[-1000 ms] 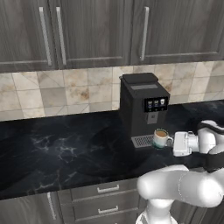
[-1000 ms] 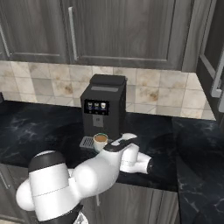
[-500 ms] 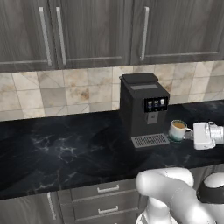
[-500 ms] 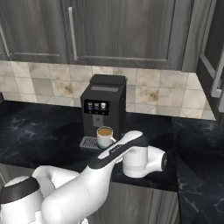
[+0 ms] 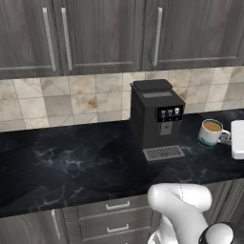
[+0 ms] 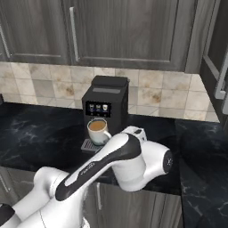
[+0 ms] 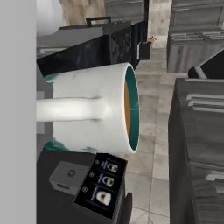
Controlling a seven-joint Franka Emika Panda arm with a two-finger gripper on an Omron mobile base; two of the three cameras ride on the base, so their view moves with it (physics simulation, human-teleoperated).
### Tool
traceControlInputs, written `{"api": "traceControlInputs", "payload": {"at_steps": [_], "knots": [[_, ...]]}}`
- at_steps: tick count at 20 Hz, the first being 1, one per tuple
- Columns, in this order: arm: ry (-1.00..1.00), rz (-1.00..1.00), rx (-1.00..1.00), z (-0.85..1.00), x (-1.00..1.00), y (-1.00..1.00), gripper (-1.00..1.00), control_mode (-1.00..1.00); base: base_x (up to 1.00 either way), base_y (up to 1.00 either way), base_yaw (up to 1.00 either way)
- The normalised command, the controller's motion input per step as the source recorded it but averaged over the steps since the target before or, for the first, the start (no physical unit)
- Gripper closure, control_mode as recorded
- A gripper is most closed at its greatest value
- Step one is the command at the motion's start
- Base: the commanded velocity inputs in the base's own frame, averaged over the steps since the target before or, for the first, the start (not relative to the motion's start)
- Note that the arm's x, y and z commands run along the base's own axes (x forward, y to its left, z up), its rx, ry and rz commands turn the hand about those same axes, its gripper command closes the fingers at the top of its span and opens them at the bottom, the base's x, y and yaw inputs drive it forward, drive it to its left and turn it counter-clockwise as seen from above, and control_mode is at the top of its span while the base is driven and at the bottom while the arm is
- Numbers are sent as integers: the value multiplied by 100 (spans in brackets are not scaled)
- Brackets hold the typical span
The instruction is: Pick up the brewed coffee from the coffee machine and place it next to the breakfast plate on the dining counter.
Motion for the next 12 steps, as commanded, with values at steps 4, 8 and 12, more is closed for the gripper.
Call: {"api": "traceControlInputs", "payload": {"at_steps": [4,8,12], "knots": [[0,0,-2,91,-49,8,100,-100,0,0,0],[4,0,0,5,-16,61,100,-100,0,0,0],[2,0,0,-12,-6,35,100,-100,0,0,0]]}}
